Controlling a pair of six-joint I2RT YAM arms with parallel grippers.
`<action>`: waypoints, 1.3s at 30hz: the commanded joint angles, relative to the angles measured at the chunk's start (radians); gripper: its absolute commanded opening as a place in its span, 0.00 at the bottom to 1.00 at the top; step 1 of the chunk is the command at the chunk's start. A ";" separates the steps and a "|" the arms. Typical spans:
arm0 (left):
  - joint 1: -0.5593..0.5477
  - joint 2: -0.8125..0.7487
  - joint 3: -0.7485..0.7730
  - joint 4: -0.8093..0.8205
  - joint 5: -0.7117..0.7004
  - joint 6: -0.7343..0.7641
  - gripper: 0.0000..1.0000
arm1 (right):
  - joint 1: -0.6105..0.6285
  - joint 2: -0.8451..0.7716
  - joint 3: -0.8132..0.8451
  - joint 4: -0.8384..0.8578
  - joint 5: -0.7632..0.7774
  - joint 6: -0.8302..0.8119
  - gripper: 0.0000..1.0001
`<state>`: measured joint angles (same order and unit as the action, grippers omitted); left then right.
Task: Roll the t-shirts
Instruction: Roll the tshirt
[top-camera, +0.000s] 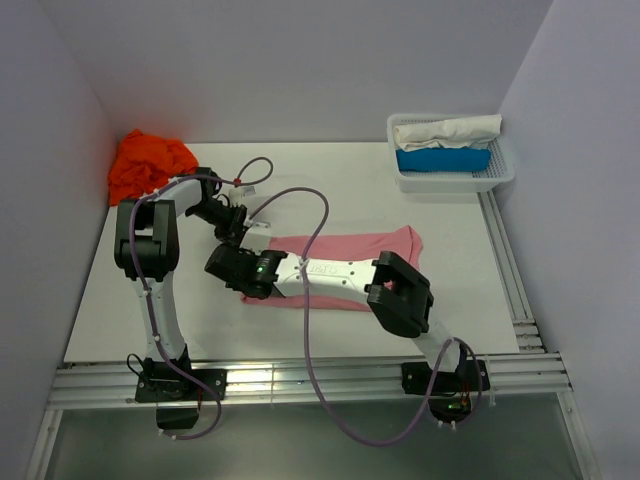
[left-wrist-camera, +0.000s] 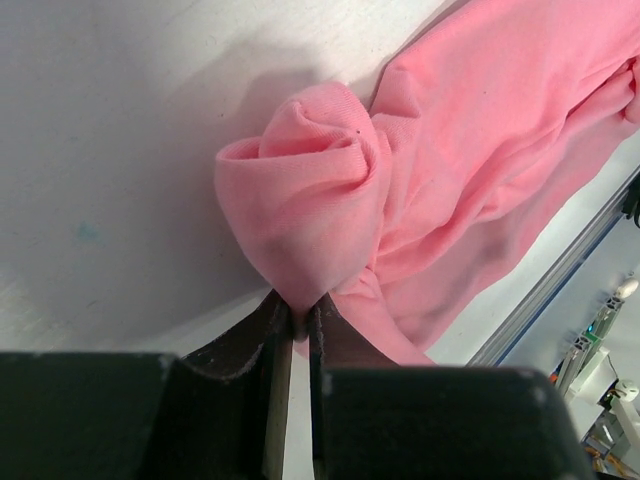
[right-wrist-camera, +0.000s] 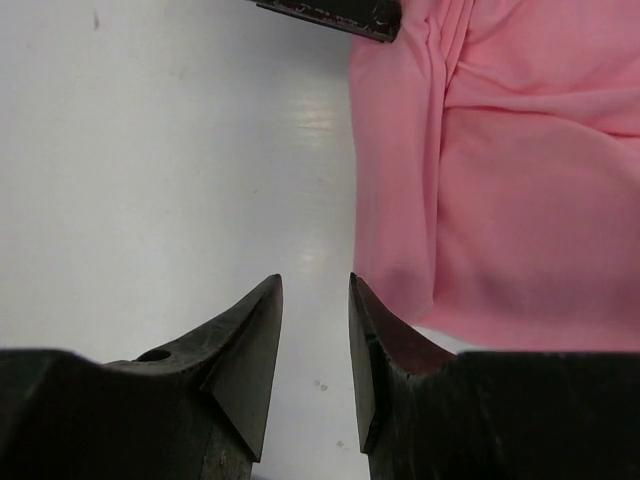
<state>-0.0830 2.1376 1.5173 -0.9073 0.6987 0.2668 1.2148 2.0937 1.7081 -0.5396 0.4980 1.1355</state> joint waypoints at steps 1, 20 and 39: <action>-0.006 -0.028 0.035 -0.015 -0.024 0.014 0.14 | 0.003 0.066 0.085 -0.120 0.083 -0.069 0.41; -0.018 -0.036 0.037 -0.013 -0.047 0.011 0.15 | 0.029 0.259 0.258 -0.256 -0.009 -0.077 0.52; 0.028 -0.045 -0.016 0.044 -0.093 -0.011 0.17 | 0.034 0.224 0.121 -0.039 -0.205 -0.100 0.21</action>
<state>-0.0849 2.1235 1.5085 -0.9024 0.6445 0.2516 1.2324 2.3390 1.9129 -0.7078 0.4335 1.0435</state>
